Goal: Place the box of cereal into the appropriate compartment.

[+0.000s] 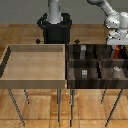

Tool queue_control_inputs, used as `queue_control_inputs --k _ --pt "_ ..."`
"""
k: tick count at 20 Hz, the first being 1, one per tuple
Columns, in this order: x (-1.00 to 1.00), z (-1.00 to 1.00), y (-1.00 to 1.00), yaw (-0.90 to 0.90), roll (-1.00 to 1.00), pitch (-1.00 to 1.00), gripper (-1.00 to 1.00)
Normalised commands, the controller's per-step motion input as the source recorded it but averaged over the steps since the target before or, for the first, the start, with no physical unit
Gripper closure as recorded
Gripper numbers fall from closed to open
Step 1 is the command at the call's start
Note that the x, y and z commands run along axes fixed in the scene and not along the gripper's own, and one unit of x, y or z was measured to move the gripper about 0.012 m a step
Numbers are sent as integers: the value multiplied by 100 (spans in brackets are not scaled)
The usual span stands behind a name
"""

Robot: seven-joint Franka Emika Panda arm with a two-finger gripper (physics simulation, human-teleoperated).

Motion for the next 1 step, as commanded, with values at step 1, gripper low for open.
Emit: queue_control_inputs --k 1 --pt "0 0 0 0 0 0 -100"
